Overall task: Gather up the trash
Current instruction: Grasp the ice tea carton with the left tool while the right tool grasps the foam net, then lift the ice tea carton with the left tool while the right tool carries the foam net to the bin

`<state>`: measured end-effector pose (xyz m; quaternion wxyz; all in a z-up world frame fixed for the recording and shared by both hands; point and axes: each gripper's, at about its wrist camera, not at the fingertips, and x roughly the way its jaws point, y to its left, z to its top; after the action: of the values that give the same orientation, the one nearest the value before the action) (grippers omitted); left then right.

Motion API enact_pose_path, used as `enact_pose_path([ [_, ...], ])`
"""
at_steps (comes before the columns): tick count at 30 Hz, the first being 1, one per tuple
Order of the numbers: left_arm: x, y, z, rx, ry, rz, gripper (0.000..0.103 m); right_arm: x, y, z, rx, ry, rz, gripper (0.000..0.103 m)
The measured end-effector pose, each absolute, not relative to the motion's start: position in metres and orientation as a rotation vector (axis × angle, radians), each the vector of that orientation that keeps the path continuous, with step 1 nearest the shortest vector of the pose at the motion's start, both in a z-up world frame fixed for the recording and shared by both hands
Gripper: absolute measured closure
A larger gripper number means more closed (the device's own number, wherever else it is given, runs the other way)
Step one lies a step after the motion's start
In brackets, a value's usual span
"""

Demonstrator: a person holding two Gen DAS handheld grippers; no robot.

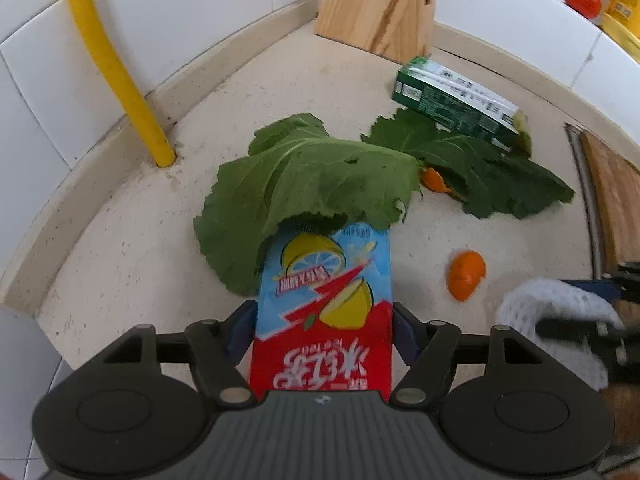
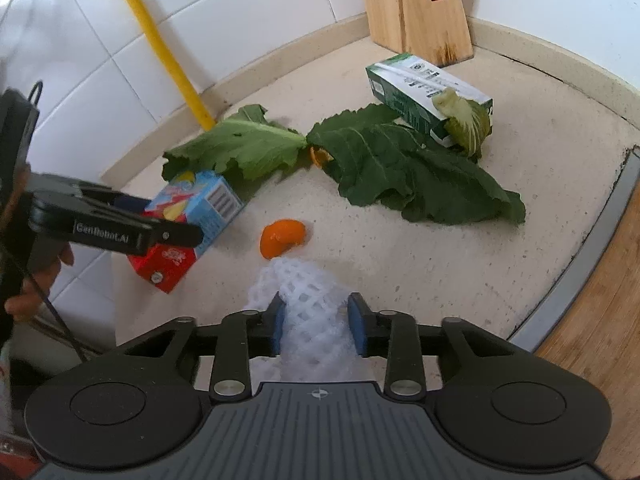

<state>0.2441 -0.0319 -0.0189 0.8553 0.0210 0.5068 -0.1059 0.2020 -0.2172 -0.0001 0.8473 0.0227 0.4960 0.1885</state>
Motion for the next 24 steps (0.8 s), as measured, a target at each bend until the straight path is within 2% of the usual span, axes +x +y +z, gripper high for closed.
enact_pose_path([
  [2, 0.245, -0.036, -0.024, 0.057, 1.073, -0.223, 0.037, 0.198, -0.213, 0.0, 0.014, 1.041, 0.412, 0.037],
  [4, 0.242, -0.04, -0.03, 0.083, 1.06, -0.205, 0.035, 0.194, -0.208, 0.001, -0.03, 1.028, 0.419, 0.037],
  [5, 0.238, -0.041, -0.031, 0.091, 1.033, -0.194, 0.037, 0.193, -0.206, -0.001, -0.041, 1.029, 0.41, 0.048],
  [6, 0.237, -0.04, -0.031, 0.084, 1.027, -0.194, 0.041, 0.193, -0.206, -0.003, -0.04, 1.04, 0.403, 0.066],
  [7, 0.235, -0.039, -0.03, 0.067, 1.026, -0.194, 0.043, 0.193, -0.207, -0.005, -0.024, 1.047, 0.404, 0.066],
  [11, 0.225, -0.033, -0.024, 0.033, 1.013, -0.206, 0.043, 0.186, -0.207, 0.0, 0.005, 1.037, 0.388, 0.076],
  [24, 0.171, -0.008, 0.006, -0.076, 0.935, -0.288, 0.043, 0.167, -0.202, 0.019, 0.141, 1.012, 0.37, 0.079],
])
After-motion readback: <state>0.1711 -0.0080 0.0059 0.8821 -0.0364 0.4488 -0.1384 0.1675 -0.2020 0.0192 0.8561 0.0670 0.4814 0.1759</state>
